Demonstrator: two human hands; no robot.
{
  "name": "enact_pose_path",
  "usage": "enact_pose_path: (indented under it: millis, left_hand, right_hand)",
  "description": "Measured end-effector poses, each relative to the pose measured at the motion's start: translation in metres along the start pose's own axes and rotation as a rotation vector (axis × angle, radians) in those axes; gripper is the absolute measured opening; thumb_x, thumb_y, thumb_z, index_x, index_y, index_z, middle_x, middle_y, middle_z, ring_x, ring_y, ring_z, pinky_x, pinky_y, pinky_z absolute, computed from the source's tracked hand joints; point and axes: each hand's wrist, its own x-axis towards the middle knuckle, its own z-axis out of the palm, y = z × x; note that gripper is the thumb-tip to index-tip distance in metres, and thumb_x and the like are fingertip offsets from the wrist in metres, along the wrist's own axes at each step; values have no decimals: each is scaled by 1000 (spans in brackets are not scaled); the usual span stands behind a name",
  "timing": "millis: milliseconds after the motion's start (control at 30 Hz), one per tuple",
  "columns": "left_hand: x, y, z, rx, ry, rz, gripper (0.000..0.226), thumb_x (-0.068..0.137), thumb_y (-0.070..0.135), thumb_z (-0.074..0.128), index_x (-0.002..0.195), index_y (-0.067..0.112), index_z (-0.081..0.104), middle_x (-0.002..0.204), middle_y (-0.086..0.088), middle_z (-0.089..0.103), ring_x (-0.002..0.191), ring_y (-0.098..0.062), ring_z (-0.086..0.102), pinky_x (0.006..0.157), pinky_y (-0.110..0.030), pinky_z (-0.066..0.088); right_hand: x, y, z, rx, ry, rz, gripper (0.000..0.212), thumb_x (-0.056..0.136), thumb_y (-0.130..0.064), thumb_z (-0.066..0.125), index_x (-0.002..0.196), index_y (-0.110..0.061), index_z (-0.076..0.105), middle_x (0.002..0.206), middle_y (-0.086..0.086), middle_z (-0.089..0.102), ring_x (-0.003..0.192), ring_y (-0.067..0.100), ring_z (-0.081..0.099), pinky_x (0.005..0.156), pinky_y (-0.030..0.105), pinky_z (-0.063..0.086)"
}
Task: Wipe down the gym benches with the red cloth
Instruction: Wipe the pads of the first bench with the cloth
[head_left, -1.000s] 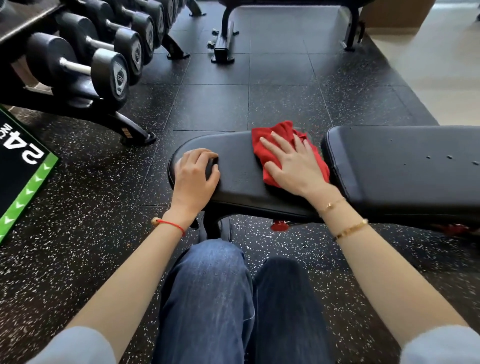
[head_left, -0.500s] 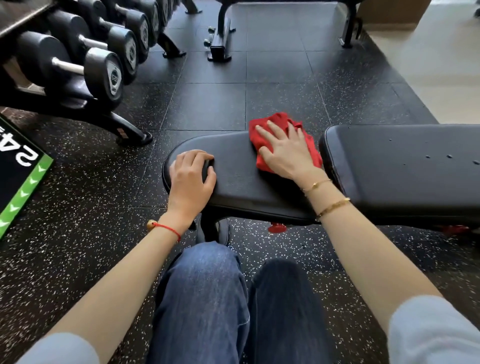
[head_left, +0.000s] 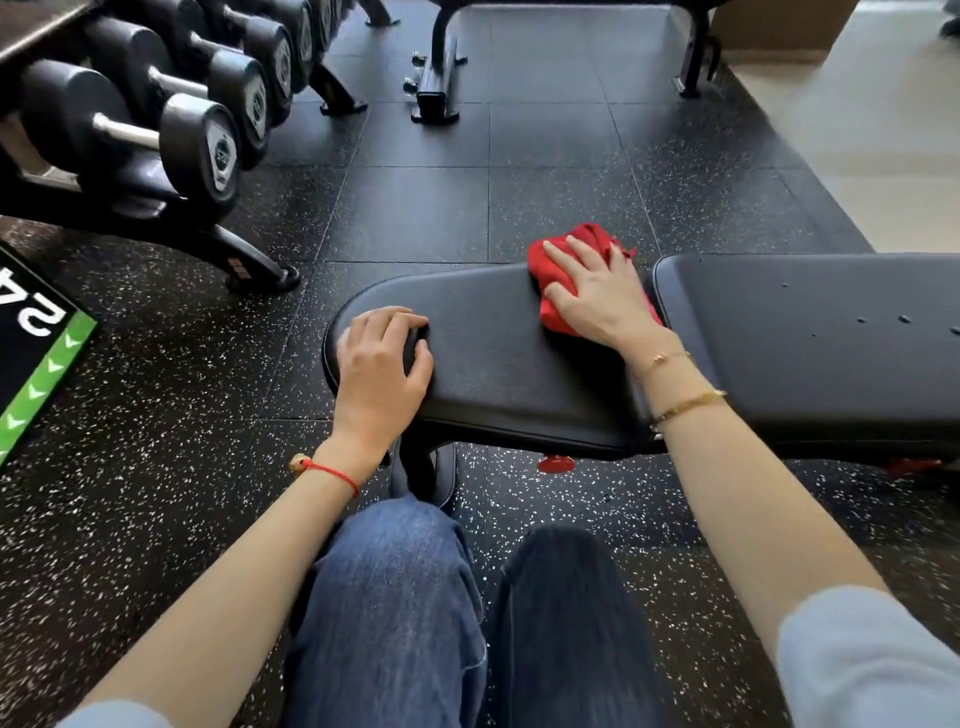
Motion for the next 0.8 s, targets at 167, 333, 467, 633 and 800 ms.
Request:
enact_pose_path:
  millis: [167, 333, 467, 633, 800]
  left_hand:
    - [0, -4, -1, 5, 5, 1, 24, 92, 19, 60, 114, 15, 66, 122, -2, 63, 119, -25, 52, 107, -43, 34]
    - [-1, -5, 0, 1, 1, 15, 24, 92, 19, 60, 116, 15, 66, 124, -1, 63, 121, -24, 52, 108, -41, 33]
    - [-2, -5, 2, 4, -4, 19, 25, 93, 18, 59, 117, 14, 66, 125, -2, 63, 121, -25, 52, 108, -42, 34]
    - [-1, -3, 1, 2, -7, 5, 24, 93, 18, 59, 116, 14, 66, 124, -2, 62, 121, -25, 51, 108, -42, 33]
    - [-3, -3, 1, 15, -14, 10, 25, 93, 18, 59, 116, 14, 66, 124, -2, 63, 121, -26, 51, 107, -41, 32]
  right_hand:
    - [-38, -37, 8, -37, -8, -192, 60, 94, -47, 43, 151, -44, 23, 163, -10, 18, 150, 32, 9, 122, 48, 1]
    - [-108, -24, 11, -33, 33, -320, 62, 89, -52, 39, 149, -45, 28, 160, -13, 24, 149, 26, 17, 122, 46, 8]
    - [-79, 10, 2, -15, 46, -162, 58, 95, -43, 46, 150, -41, 28, 162, -8, 21, 149, 26, 19, 123, 39, 6]
    - [-21, -15, -1, -42, 24, -50, 58, 97, -46, 41, 152, -40, 25, 163, -5, 17, 148, 34, 13, 122, 45, 5]
    - [-48, -50, 18, -80, 37, -197, 63, 93, -53, 41, 152, -43, 22, 162, -11, 18, 151, 31, 6, 120, 54, -7]
